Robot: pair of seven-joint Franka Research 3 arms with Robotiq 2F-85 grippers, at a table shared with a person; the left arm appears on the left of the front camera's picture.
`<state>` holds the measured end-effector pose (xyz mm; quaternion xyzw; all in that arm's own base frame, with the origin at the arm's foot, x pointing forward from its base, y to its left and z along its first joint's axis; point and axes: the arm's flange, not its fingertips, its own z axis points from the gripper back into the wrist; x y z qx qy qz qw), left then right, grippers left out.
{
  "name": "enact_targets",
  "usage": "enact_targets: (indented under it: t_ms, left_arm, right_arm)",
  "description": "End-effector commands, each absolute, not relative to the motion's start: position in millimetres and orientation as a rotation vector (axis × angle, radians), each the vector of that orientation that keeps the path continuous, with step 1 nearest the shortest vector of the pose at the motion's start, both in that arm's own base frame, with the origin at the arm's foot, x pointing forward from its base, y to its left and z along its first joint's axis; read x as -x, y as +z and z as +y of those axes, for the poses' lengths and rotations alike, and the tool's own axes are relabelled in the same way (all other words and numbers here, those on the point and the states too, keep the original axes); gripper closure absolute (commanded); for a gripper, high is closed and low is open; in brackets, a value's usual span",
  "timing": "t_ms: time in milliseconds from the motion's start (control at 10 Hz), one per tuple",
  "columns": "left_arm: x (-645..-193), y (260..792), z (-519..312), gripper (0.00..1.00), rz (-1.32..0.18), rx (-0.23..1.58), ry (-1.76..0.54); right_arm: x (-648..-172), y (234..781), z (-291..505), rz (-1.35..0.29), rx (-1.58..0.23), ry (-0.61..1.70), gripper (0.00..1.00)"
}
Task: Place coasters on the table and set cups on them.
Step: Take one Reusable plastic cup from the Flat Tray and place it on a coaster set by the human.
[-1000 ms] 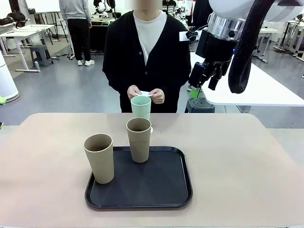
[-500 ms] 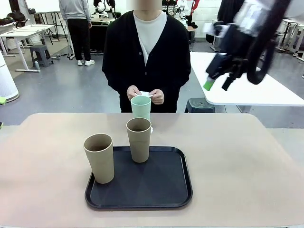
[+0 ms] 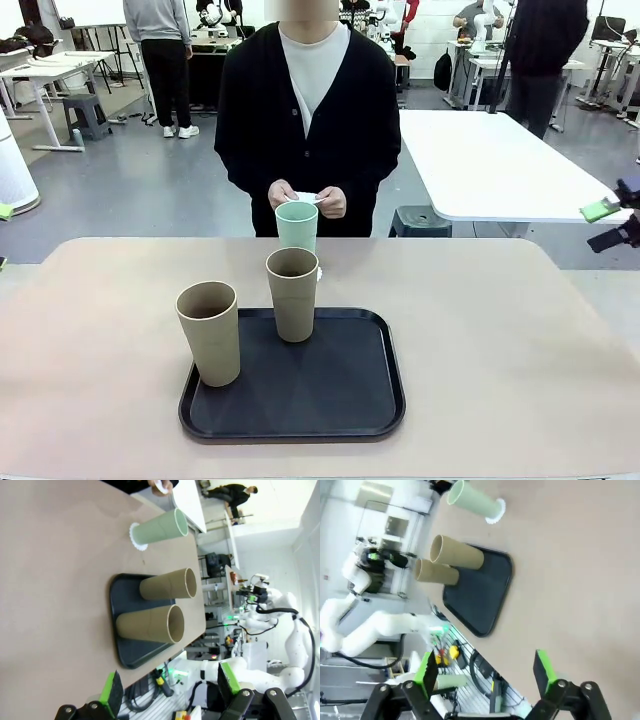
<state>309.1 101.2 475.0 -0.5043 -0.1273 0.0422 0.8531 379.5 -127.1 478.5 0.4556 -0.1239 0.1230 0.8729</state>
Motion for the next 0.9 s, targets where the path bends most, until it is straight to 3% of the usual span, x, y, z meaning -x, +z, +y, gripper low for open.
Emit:
enact_targets:
  t_ms: [0, 400, 800]
  left_arm:
    - [-307.7, 474.8, 101.4, 0.00, -0.271, 1.070, 0.086]
    - [-307.7, 474.8, 101.4, 0.00, -0.271, 1.070, 0.086]
    - [-307.7, 474.8, 101.4, 0.00, -0.271, 1.070, 0.086]
  right_arm:
    - [-401.0, 463.9, -139.0, -0.299, -1.098, 0.309, 0.00]
    - [-350.2, 451.6, -172.4, -0.257, -1.189, 0.189, 0.00]
    - [-298.8, 446.3, -193.1, -0.179, -1.158, 0.139, 0.00]
